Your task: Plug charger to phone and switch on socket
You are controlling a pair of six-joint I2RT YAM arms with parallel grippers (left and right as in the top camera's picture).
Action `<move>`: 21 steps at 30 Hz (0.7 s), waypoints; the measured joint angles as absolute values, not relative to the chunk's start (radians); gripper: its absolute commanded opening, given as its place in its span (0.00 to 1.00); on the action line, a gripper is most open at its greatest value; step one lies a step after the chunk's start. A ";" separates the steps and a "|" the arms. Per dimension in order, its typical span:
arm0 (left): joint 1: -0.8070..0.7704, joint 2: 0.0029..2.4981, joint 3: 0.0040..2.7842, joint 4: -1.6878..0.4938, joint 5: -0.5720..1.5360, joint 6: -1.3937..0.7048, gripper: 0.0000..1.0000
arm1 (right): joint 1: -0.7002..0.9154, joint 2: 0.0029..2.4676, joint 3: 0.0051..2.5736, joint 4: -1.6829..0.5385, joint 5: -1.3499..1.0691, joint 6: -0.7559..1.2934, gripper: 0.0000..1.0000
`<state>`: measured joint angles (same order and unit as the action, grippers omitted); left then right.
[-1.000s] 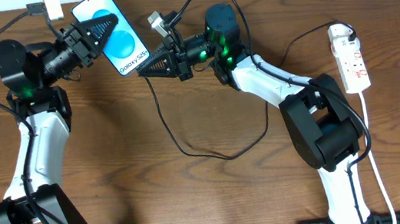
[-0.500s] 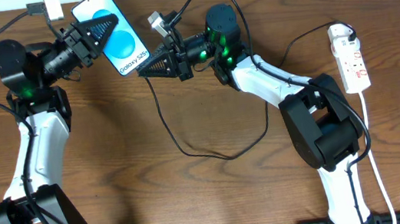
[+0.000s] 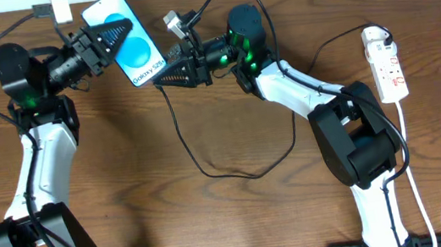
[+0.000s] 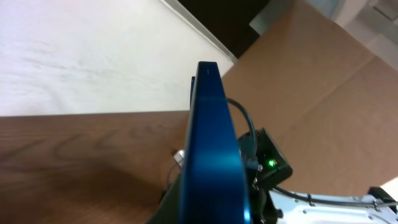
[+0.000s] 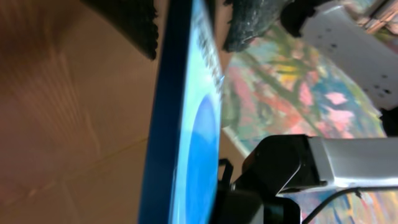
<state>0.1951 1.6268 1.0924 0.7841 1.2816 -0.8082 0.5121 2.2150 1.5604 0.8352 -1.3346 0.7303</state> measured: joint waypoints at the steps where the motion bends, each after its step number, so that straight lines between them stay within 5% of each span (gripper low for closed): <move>1: 0.193 1.627 1.092 0.783 1.288 -0.809 0.07 | 0.512 2.215 1.560 0.835 -1.327 0.729 0.45; 11: 0.189 1.627 1.092 0.785 1.307 -0.807 0.07 | 0.512 2.215 1.560 0.834 -1.331 0.725 0.69; 14: 0.189 1.627 1.092 0.785 1.306 -0.807 0.07 | 0.512 2.215 1.560 0.834 -1.347 0.721 0.99; 21: 0.198 1.627 1.092 0.785 1.306 -0.807 0.07 | 0.512 2.215 1.560 0.832 -1.406 0.699 0.99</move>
<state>0.1978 1.6268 1.0924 0.7849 1.3060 -0.8074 0.5121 2.2150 1.5604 0.8322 -1.4059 0.6987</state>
